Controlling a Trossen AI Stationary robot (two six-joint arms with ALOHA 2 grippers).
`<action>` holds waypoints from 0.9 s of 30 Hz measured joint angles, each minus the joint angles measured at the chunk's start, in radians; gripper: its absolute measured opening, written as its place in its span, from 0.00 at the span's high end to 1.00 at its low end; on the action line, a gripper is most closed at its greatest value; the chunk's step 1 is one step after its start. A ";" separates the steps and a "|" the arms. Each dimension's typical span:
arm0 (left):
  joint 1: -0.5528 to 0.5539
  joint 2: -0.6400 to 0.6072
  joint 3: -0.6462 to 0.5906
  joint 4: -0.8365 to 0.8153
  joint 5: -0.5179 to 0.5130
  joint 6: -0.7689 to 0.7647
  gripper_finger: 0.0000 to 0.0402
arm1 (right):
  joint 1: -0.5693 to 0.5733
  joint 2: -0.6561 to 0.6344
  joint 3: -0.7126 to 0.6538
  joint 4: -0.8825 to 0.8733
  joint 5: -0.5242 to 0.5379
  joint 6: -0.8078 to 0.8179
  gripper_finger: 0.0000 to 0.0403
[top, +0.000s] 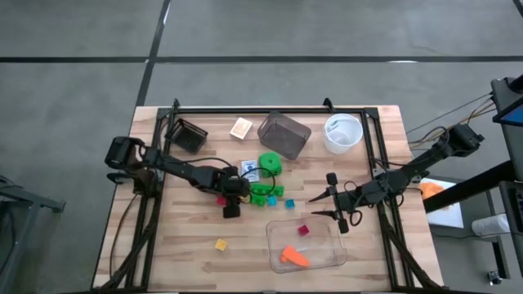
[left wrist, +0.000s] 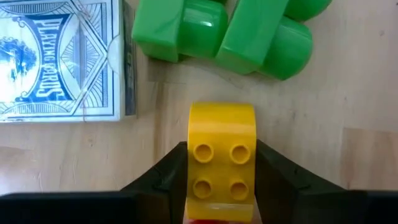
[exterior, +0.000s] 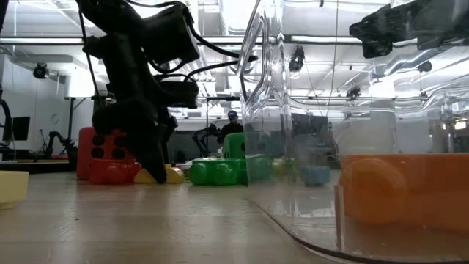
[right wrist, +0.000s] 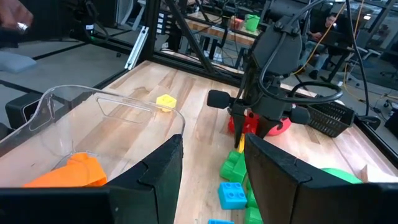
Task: Pick & Place Toys
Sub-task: Put the top yellow game piece into the bottom transparent bin
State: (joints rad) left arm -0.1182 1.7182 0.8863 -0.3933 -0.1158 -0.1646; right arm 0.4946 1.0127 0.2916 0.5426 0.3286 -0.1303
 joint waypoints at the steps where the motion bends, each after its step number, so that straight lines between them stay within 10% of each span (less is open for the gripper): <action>1: -0.004 -0.012 0.000 0.005 0.000 0.000 0.67 | 0.000 0.002 0.000 -0.001 0.000 0.000 0.58; 16: -0.031 -0.279 -0.166 0.774 0.121 0.058 0.67 | 0.000 0.032 0.000 0.020 0.000 0.003 0.58; 27: -0.125 -0.014 -0.042 1.026 0.234 0.057 0.66 | -0.006 0.032 0.000 0.032 0.009 -0.006 0.58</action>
State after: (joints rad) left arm -0.2429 1.7043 0.8440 0.6327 0.1180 -0.1078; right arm 0.4889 1.0443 0.2913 0.5745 0.3380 -0.1366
